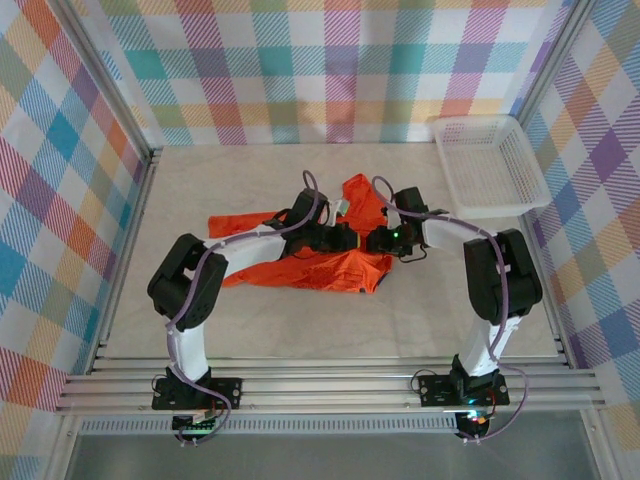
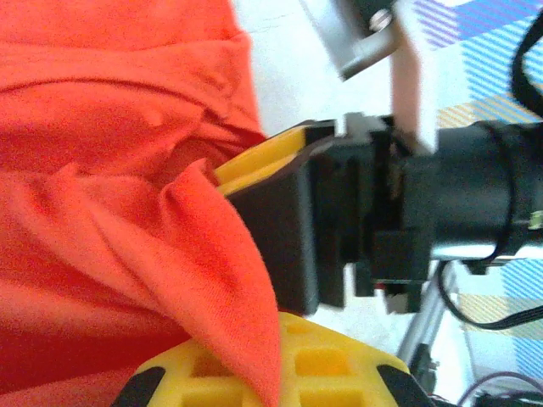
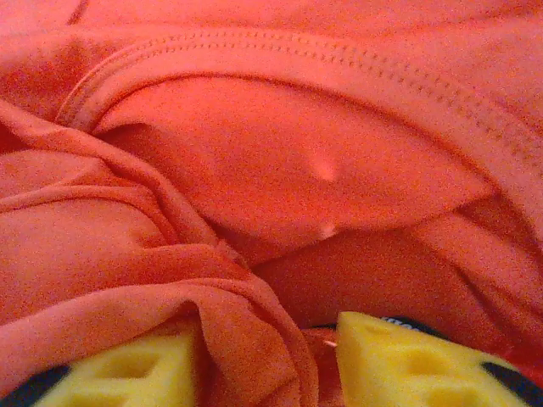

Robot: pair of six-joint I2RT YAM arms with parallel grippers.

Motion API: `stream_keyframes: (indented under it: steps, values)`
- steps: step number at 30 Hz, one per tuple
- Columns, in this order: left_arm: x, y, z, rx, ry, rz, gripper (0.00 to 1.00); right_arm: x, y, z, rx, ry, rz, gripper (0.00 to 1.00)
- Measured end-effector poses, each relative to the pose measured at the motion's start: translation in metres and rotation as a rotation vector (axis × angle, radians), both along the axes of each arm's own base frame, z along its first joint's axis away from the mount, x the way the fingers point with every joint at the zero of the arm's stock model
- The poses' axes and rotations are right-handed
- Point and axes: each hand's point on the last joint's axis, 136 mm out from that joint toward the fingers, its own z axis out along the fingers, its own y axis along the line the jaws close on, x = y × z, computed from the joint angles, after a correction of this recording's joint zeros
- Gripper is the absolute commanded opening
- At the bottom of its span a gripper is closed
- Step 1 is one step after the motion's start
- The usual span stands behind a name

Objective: Fold the inside-out t-shirt

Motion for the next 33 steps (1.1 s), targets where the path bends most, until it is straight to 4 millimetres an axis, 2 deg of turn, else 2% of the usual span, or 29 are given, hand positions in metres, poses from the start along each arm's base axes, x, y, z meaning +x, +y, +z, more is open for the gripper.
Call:
stream_keyframes:
  steps: [2, 5, 7, 9, 11, 16, 19, 22, 25, 29, 33]
  values:
    - [0.001, -0.001, 0.005, -0.026, -0.009, -0.011, 0.0, -0.006, 0.0, 0.01, 0.007, -0.013, 0.0, 0.46]
    - [-0.001, 0.001, 0.004, -0.031, -0.005, -0.017, 0.0, -0.014, -0.003, 0.041, 0.022, -0.061, -0.015, 0.33]
    - [-0.006, 0.004, -0.006, -0.017, 0.014, -0.019, 0.0, -0.015, -0.004, 0.065, 0.042, -0.114, -0.029, 0.21]
    - [-0.013, 0.01, -0.021, 0.009, 0.043, -0.018, 0.0, -0.017, -0.004, 0.082, 0.062, -0.149, -0.037, 0.13]
    - [-0.021, 0.017, -0.037, 0.043, 0.07, -0.013, 0.0, -0.021, -0.001, 0.088, 0.076, -0.156, -0.041, 0.1]
    - [-0.035, 0.035, -0.069, 0.121, 0.123, 0.007, 0.0, -0.036, 0.02, 0.071, 0.078, -0.1, 0.004, 0.06]
    - [-0.037, 0.039, -0.075, 0.138, 0.131, 0.016, 0.0, -0.043, 0.035, 0.048, 0.055, -0.041, 0.041, 0.06]
    - [-0.035, 0.04, -0.072, 0.139, 0.119, 0.024, 0.0, -0.045, 0.045, 0.025, 0.01, 0.003, 0.065, 0.08]
    - [-0.034, 0.04, -0.066, 0.133, 0.104, 0.024, 0.0, -0.039, 0.053, 0.012, -0.036, 0.008, 0.079, 0.23]
    - [-0.033, 0.04, -0.065, 0.134, 0.1, 0.028, 0.0, -0.028, 0.059, 0.009, -0.07, -0.011, 0.077, 0.39]
    - [-0.031, 0.042, -0.065, 0.135, 0.098, 0.035, 0.0, -0.018, 0.058, 0.004, -0.096, -0.023, 0.054, 0.47]
